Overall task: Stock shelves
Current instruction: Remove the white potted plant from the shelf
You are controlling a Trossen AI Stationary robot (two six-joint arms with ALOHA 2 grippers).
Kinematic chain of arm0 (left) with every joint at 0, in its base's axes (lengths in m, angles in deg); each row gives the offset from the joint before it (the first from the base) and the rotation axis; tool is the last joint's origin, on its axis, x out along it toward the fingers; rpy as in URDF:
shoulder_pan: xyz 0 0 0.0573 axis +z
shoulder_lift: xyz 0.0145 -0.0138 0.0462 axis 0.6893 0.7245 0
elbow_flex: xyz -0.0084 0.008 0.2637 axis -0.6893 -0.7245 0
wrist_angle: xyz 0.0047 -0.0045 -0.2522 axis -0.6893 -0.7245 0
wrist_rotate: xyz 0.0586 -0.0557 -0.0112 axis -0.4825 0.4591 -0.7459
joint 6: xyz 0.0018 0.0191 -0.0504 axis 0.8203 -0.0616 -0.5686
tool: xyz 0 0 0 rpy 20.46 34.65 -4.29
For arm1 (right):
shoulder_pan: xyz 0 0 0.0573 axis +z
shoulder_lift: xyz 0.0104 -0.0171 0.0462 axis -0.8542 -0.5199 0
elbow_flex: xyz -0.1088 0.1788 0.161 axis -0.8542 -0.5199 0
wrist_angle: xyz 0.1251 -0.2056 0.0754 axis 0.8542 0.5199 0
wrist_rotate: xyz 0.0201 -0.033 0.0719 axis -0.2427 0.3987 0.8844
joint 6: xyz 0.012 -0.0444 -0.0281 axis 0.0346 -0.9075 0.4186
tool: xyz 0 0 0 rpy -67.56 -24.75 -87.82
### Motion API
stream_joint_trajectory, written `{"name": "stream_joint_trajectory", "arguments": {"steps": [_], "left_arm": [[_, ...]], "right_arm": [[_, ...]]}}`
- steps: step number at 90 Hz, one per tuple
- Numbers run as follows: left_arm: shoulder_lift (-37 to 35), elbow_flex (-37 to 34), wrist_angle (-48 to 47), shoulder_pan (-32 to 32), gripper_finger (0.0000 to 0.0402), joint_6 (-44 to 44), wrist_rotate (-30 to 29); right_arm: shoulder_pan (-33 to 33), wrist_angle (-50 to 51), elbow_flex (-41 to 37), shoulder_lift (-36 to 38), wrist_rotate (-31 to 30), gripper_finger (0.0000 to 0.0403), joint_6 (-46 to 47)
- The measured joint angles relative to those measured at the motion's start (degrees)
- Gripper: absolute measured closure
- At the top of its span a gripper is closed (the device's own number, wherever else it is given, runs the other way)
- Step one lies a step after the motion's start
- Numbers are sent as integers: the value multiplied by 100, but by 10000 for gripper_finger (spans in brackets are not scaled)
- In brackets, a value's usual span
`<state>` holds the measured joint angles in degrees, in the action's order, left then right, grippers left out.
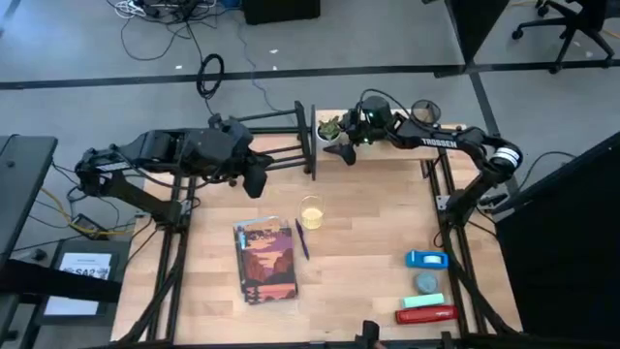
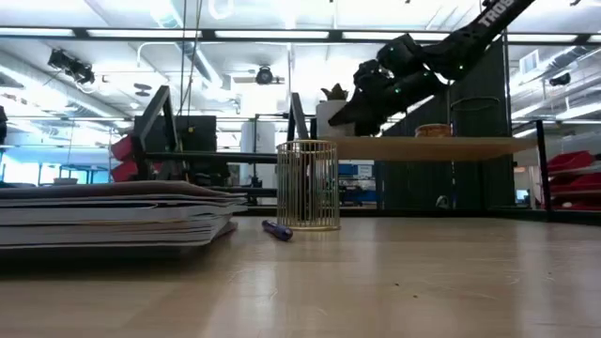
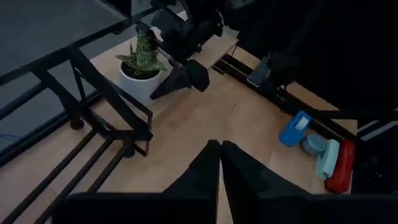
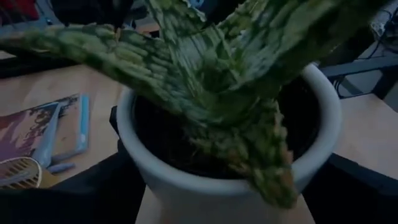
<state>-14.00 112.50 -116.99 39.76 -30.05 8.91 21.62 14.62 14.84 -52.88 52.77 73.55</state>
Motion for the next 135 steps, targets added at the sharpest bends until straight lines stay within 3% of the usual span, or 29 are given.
{"name": "stream_joint_trajectory", "arguments": {"steps": [23, 45, 54, 69, 84, 99, 107, 121, 135], "left_arm": [[0, 0, -2, 0, 402, -45, 0], [1, 0, -19, 0, 402, -17, -2], [2, 0, -20, 0, 402, -12, -2], [2, 0, -24, 0, 402, 116, 1], [2, 0, -24, 0, 402, 390, 24], [2, 0, -35, 0, 402, 451, 110], [2, 0, -46, 0, 402, 451, 169], [2, 0, -52, 0, 402, 451, 411], [2, 0, -69, 0, 402, 451, 424]], "right_arm": [[121, 159, -2, 543, -196, 89, 16], [601, 998, -2, 1876, -489, 89, 284], [1053, 1612, 2, 2455, -520, 89, 681], [2001, 2909, -218, 3078, -1147, 89, 1320], [3155, 3152, -967, 3536, -1870, 89, 2059], [3982, 2971, -1795, 3647, -2840, 89, 2437], [4162, 2330, -2426, 3558, -3083, 89, 2572], [4059, 715, -3394, 3054, -3339, 89, 2440], [3827, -410, -3665, 2118, -3257, 89, 2058]]}}
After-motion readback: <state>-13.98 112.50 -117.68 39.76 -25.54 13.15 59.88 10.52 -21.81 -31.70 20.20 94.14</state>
